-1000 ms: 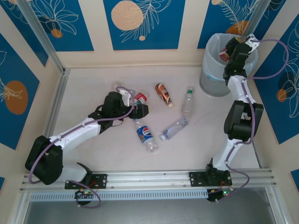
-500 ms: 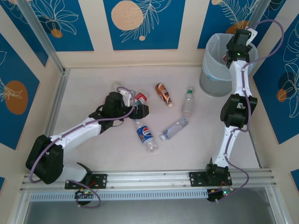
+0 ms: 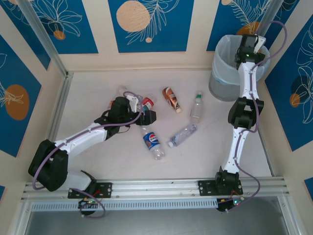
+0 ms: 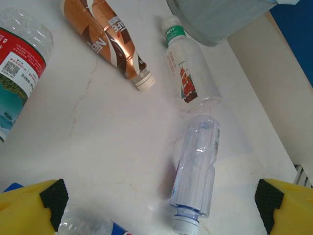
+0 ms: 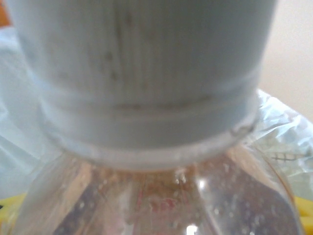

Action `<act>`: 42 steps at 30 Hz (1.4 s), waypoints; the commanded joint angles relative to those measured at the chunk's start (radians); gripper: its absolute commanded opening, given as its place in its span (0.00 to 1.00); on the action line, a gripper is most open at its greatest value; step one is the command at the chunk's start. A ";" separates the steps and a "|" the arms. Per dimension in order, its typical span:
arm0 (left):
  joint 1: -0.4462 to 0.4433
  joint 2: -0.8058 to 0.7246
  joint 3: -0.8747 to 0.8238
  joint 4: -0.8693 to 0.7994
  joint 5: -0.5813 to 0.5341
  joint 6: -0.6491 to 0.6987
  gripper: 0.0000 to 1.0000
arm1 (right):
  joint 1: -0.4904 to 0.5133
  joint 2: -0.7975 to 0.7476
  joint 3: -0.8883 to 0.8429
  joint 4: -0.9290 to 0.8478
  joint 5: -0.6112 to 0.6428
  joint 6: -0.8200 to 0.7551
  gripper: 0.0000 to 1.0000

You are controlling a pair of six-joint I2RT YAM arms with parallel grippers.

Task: Put the plastic bottles in the bin

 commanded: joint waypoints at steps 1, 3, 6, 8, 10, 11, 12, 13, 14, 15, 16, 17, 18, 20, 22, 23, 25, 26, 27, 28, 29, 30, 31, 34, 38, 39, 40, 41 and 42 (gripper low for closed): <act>-0.009 0.006 0.030 0.002 0.007 0.010 0.99 | 0.001 0.038 0.051 0.001 0.061 -0.047 0.69; -0.009 0.002 0.028 0.001 0.005 0.010 0.99 | 0.004 0.051 0.061 -0.002 0.076 -0.057 0.72; -0.009 -0.003 0.018 0.003 -0.002 0.010 0.99 | 0.009 0.060 0.061 -0.004 0.083 -0.064 0.74; -0.010 -0.004 0.017 0.000 -0.003 0.012 0.99 | 0.009 0.064 0.061 -0.005 0.087 -0.062 0.76; -0.009 0.001 0.019 -0.001 0.000 0.011 0.99 | 0.009 0.062 0.061 -0.009 0.084 -0.057 0.77; -0.009 0.003 0.021 -0.002 0.002 0.014 0.99 | 0.009 0.062 0.061 -0.011 0.080 -0.057 0.78; -0.009 0.004 0.024 -0.002 0.003 0.013 0.99 | 0.008 0.062 0.062 -0.013 0.078 -0.057 0.78; -0.008 0.006 0.026 -0.001 0.004 0.014 0.99 | 0.009 0.063 0.062 -0.014 0.079 -0.058 0.80; -0.010 0.008 0.028 0.000 0.002 0.014 0.99 | 0.009 0.062 0.064 -0.014 0.080 -0.058 0.81; -0.009 0.009 0.029 0.000 0.002 0.013 0.99 | 0.009 0.062 0.066 -0.017 0.080 -0.057 0.82; -0.009 0.009 0.029 0.001 -0.001 0.014 0.99 | 0.009 0.061 0.070 -0.021 0.080 -0.056 0.82; -0.009 0.009 0.031 0.000 -0.003 0.012 0.99 | 0.011 0.060 0.075 -0.028 0.079 -0.052 0.83; -0.008 0.009 0.030 0.001 -0.006 0.012 0.99 | 0.012 0.060 0.082 -0.034 0.079 -0.047 0.84; -0.009 0.006 0.031 -0.005 -0.020 0.010 0.99 | 0.015 0.052 0.092 -0.044 0.073 -0.041 0.85; -0.009 0.004 0.031 -0.017 -0.043 0.008 0.99 | 0.020 0.041 0.097 -0.044 0.065 -0.040 0.86; -0.009 0.003 0.030 -0.027 -0.060 0.007 0.99 | 0.024 0.033 0.096 -0.043 0.059 -0.042 0.87; -0.008 0.002 0.030 -0.042 -0.091 0.002 0.99 | 0.030 0.018 0.097 -0.040 0.051 -0.038 0.89; -0.008 0.001 0.031 -0.053 -0.112 -0.004 0.99 | 0.034 0.010 0.097 -0.042 0.048 -0.033 0.89; -0.009 0.001 0.032 -0.064 -0.128 -0.008 0.99 | 0.037 0.001 0.097 -0.044 0.043 -0.027 0.90; -0.009 -0.001 0.032 -0.074 -0.147 -0.011 0.99 | 0.040 -0.008 0.096 -0.049 0.037 -0.016 0.91; -0.009 -0.003 0.030 -0.079 -0.161 -0.013 0.99 | 0.042 -0.019 0.096 -0.055 0.028 -0.004 0.91; -0.009 -0.005 0.028 -0.082 -0.173 -0.015 0.99 | 0.045 -0.027 0.096 -0.059 0.021 0.004 0.92; -0.008 -0.011 0.026 -0.088 -0.187 -0.015 0.99 | 0.047 -0.038 0.095 -0.063 0.015 0.014 0.92; -0.004 -0.027 0.026 -0.118 -0.235 -0.011 0.99 | 0.049 -0.068 0.065 -0.073 -0.019 0.051 0.95; 0.003 -0.049 0.024 -0.160 -0.297 -0.013 0.99 | 0.054 -0.095 0.036 -0.084 -0.019 0.084 0.98; 0.005 -0.054 0.022 -0.164 -0.305 -0.013 0.99 | 0.054 -0.100 0.026 -0.082 -0.025 0.092 0.99; 0.009 -0.059 0.020 -0.172 -0.315 -0.012 0.99 | 0.054 -0.105 0.019 -0.081 -0.028 0.097 1.00; 0.011 -0.062 0.019 -0.180 -0.324 -0.015 0.99 | 0.053 -0.109 0.014 -0.079 -0.029 0.102 1.00; 0.012 -0.066 0.019 -0.188 -0.333 -0.015 0.99 | 0.054 -0.112 0.008 -0.079 -0.034 0.107 1.00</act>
